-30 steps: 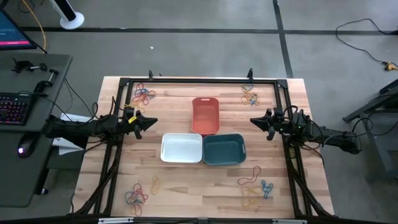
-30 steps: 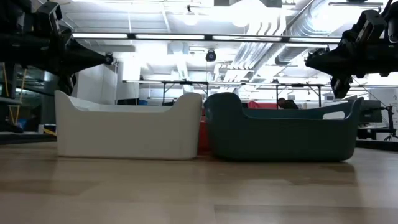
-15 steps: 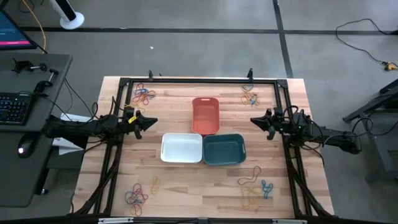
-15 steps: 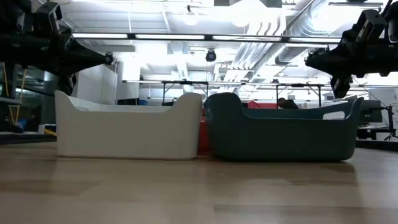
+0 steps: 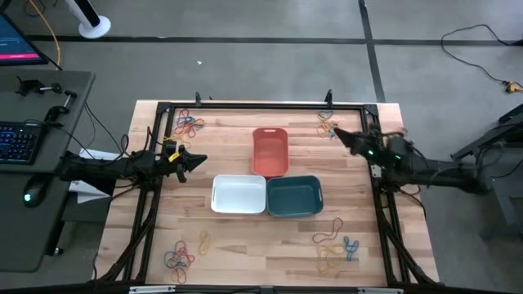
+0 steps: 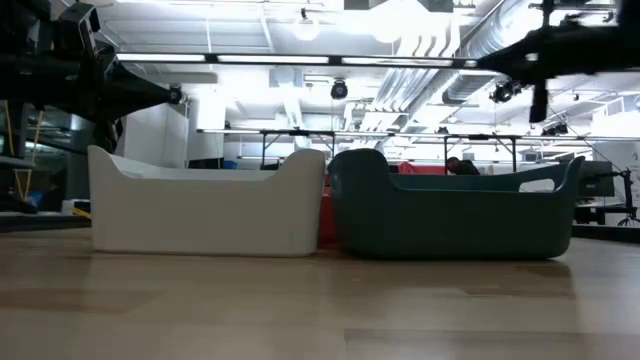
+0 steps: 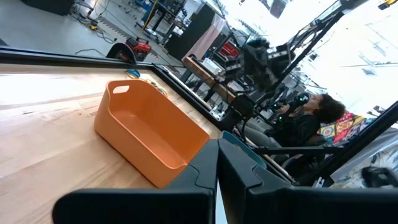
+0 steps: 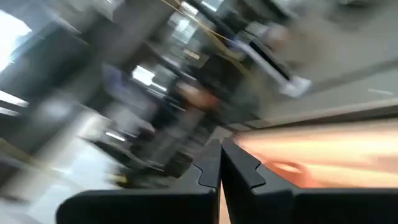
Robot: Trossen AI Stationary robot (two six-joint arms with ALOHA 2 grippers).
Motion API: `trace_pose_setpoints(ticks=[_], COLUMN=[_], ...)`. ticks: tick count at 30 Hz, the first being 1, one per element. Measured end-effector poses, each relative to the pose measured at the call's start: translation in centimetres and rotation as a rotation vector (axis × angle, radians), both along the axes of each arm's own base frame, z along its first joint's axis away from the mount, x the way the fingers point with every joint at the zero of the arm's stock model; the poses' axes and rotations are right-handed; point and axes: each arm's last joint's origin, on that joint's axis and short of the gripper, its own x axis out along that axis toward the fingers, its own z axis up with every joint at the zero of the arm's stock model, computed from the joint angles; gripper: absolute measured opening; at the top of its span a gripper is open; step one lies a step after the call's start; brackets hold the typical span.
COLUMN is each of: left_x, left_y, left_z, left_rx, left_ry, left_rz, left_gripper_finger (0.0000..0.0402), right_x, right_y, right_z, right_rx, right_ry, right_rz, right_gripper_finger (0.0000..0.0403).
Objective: Sort rubber bands into baskets
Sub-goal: Put the yellow rubber band into the white bin
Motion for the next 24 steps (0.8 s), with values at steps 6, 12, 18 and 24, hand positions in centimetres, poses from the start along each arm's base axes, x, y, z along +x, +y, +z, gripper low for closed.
trace_pose_setpoints(ticks=[6, 12, 18, 24], left_x=[0.0, 0.0, 0.0, 0.0], left_y=[0.0, 0.0, 0.0, 0.0], left_z=[0.0, 0.0, 0.0, 0.0], left_rx=[0.0, 0.0, 0.0, 0.0], left_ry=[0.0, 0.0, 0.0, 0.0], left_rz=[0.0, 0.0, 0.0, 0.0], left_gripper_finger=[0.0001, 0.0001, 0.0001, 0.0001], right_x=[4.1, 6.6, 7.9, 9.8], right_y=[-4.2, -10.2, -16.6, -21.7], right_z=[0.3, -2.6, -4.8, -6.3], right_rx=[0.219, 0.427, 0.565, 0.68], right_ry=[0.654, 0.999, 1.171, 1.226], right_rz=[-0.109, 0.028, -0.011, -0.012], right_gripper_finger=[0.0009, 0.009, 0.0198, 0.0227])
